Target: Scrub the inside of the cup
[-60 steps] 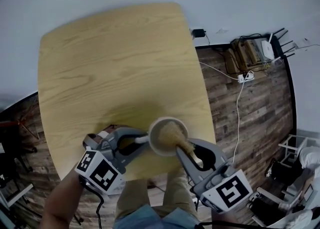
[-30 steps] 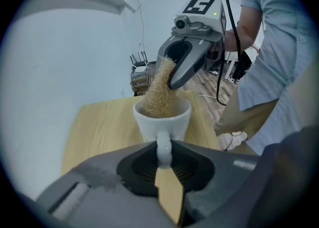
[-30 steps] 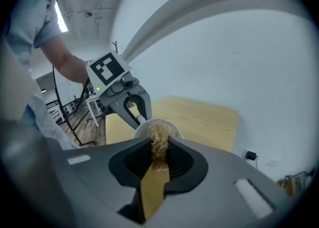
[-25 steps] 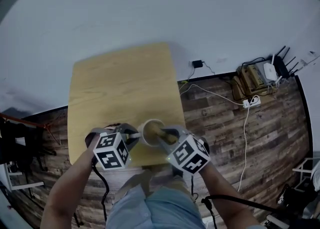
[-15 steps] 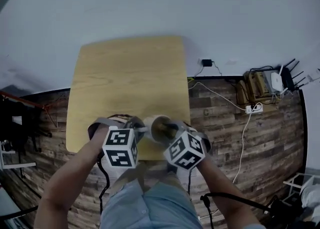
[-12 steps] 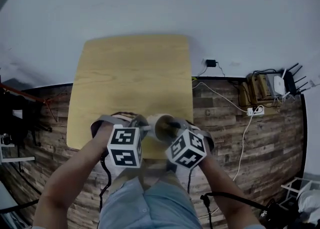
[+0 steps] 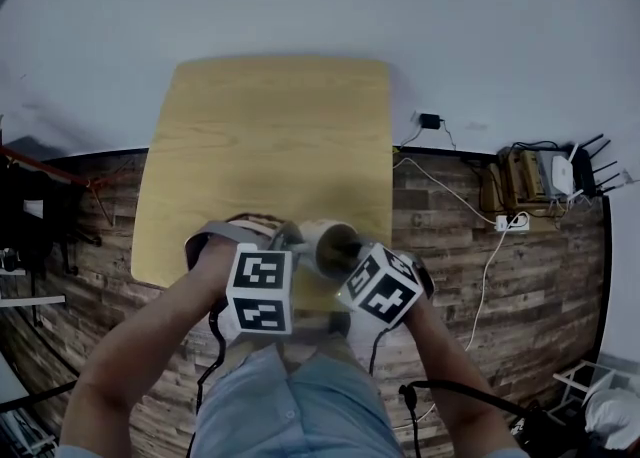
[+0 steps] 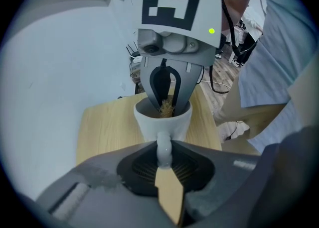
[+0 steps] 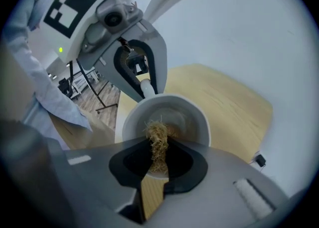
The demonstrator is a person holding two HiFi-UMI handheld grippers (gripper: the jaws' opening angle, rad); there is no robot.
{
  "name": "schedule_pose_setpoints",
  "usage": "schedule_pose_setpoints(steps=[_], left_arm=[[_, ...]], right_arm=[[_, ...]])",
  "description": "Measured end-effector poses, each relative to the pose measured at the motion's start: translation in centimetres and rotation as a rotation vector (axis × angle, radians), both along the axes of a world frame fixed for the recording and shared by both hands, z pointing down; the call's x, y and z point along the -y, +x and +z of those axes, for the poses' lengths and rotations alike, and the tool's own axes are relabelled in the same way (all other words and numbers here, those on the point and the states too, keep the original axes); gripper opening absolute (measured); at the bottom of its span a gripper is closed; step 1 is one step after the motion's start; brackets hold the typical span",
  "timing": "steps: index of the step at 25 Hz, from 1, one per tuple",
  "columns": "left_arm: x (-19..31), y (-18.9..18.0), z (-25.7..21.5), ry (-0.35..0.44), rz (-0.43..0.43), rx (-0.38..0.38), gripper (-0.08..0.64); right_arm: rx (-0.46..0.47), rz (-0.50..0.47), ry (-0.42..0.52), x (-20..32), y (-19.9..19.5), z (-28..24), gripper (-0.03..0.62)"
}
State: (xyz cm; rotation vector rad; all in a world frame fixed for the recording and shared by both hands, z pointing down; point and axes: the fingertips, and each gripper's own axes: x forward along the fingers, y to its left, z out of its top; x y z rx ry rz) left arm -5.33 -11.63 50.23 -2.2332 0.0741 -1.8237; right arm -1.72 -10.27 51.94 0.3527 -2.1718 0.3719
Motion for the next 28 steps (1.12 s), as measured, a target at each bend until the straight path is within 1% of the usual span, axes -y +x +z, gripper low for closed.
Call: schedule_pose_setpoints(steps=[3,5,7,9,16,18,21,24,28], left_arm=[[-0.1,-0.2,0.0,0.0,0.003,0.002,0.068],[0.0,-0.3,0.0,-0.003,0.003,0.003,0.067],[0.0,-0.1,0.0,0.001,0.014,0.009,0.069],[0.0,0.2,0.0,0.009,0.026,0.017,0.067],[0.0,0.2,-0.1,0.015,0.035,0.024,0.067],[0.0,0.2,-0.1,0.018,0.037,0.027,0.067],[0.1,0.4,-0.1,0.024,0.041,0.03,0.067],[0.0,0.4,-0.1,0.022,0.04,0.028,0.067],[-0.1,0.7,0.1,0.012,0.036,0.025,0.067]], right_arm=[[0.103,0.029,-0.081,-0.1,-0.6,-0.4,0.055],[0.193,0.07,-0.1,0.4,-1.1,-1.2,0.055],[0.279,0.128,-0.084,1.3,-1.4,-2.3,0.055],[0.301,0.177,-0.044,2.1,-1.2,-2.9,0.055],[0.237,0.243,0.075,3.3,0.0,-3.4,0.055],[0.208,0.243,0.129,3.6,0.4,-3.5,0.055],[0.145,0.219,0.197,3.5,0.8,-3.1,0.055],[0.084,0.184,0.21,3.2,1.2,-2.5,0.055],[0.022,0.144,0.184,2.4,1.9,-1.7,0.055]])
